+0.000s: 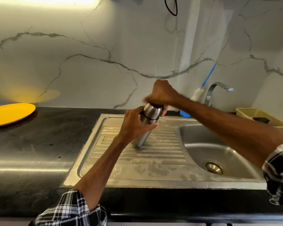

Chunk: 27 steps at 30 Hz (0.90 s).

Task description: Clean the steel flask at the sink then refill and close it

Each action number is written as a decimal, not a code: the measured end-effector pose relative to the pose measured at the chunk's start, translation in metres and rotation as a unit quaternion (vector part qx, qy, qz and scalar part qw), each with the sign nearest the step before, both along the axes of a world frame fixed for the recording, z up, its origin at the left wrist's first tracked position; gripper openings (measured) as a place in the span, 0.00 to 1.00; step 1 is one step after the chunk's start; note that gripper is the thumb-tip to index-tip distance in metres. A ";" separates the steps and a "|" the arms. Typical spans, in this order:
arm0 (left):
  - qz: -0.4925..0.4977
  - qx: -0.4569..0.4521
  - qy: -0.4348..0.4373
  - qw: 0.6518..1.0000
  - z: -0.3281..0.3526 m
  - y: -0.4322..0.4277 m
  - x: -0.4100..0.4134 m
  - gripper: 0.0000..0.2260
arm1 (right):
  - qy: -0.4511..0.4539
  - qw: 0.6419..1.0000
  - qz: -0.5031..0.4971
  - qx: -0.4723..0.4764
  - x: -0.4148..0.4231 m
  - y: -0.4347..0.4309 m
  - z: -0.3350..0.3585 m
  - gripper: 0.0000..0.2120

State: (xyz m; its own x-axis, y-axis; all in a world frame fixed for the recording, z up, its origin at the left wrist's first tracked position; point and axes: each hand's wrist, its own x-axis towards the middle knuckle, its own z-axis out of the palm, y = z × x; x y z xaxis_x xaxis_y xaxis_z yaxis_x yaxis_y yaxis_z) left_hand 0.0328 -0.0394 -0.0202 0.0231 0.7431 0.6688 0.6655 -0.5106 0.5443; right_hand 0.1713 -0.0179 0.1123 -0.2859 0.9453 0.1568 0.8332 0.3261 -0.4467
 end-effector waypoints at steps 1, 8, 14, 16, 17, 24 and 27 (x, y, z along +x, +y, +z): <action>0.013 0.001 -0.002 1.000 -0.004 -0.003 0.001 0.33 | 0.053 0.998 -0.027 -0.006 0.005 0.001 -0.008 0.10; 0.019 -0.041 -0.028 0.999 0.019 -0.003 -0.005 0.31 | 0.218 0.969 0.023 -0.118 0.051 0.004 -0.052 0.14; 0.024 -0.070 -0.033 0.997 0.017 -0.008 -0.003 0.33 | 0.281 0.936 0.118 -0.179 0.050 0.001 -0.098 0.21; 0.038 -0.079 -0.053 0.995 0.019 -0.008 -0.008 0.31 | 0.246 0.946 0.139 -0.158 0.040 -0.001 -0.118 0.31; 0.050 -0.080 -0.063 0.994 0.018 -0.009 -0.011 0.30 | 0.220 0.959 0.135 -0.121 0.029 -0.002 -0.132 0.37; 0.073 -0.084 -0.087 0.990 0.030 0.001 -0.019 0.25 | 0.233 0.969 0.078 0.030 -0.018 0.011 -0.146 0.35; 0.057 -0.107 -0.093 0.988 0.048 0.020 -0.025 0.26 | 0.216 0.973 0.072 0.033 -0.016 0.027 -0.128 0.36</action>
State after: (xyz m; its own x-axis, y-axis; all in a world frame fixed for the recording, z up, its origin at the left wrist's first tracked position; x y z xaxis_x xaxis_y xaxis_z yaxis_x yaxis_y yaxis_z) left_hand 0.0081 -0.0195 0.0283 -0.1781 0.8587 0.4806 0.5899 -0.2978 0.7506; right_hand 0.1550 0.0091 -0.0154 -0.3090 0.8839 0.3511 0.5161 0.4659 -0.7187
